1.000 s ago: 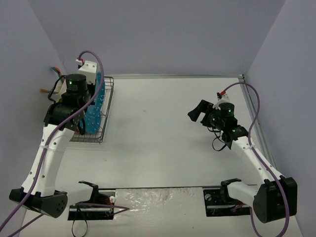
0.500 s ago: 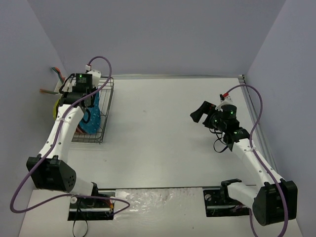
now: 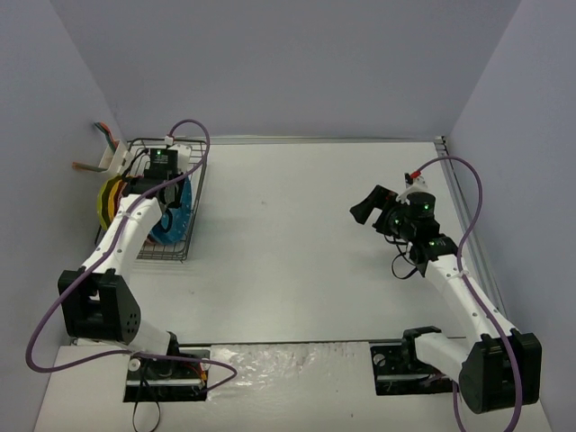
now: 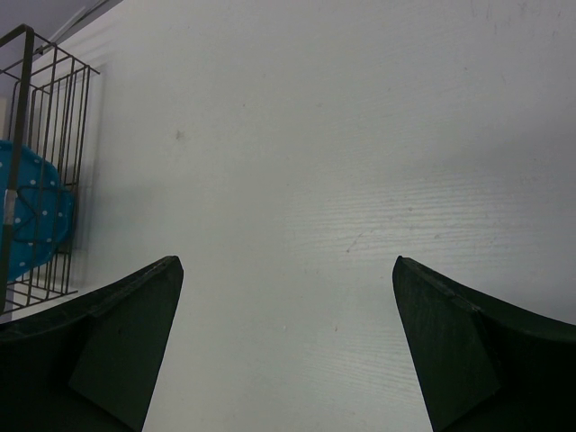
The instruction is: Load the plates into the dish rack
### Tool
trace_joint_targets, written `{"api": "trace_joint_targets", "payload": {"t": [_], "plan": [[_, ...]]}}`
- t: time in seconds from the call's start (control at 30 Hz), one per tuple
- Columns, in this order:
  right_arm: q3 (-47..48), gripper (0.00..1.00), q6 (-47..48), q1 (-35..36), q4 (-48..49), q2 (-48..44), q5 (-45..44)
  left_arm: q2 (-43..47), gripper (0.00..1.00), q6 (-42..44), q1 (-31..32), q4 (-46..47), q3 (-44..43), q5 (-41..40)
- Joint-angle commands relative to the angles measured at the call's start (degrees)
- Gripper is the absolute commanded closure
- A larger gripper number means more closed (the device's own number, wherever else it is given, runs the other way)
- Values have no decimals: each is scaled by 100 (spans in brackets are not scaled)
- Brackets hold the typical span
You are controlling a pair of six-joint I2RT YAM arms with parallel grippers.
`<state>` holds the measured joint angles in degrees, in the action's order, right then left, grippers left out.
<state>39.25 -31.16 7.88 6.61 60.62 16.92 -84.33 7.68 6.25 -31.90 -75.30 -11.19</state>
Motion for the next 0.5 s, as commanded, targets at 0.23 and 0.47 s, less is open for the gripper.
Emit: {"api": "trace_joint_targets", "payload": {"t": [0.23, 0.47], "plan": [[-5, 0, 122, -50, 446, -110, 212, 234, 63, -49, -89, 1001, 114, -344], [54, 0, 222, -50, 437, -215, 239, 331, 48, -93, -89, 1052, 132, -340]]}}
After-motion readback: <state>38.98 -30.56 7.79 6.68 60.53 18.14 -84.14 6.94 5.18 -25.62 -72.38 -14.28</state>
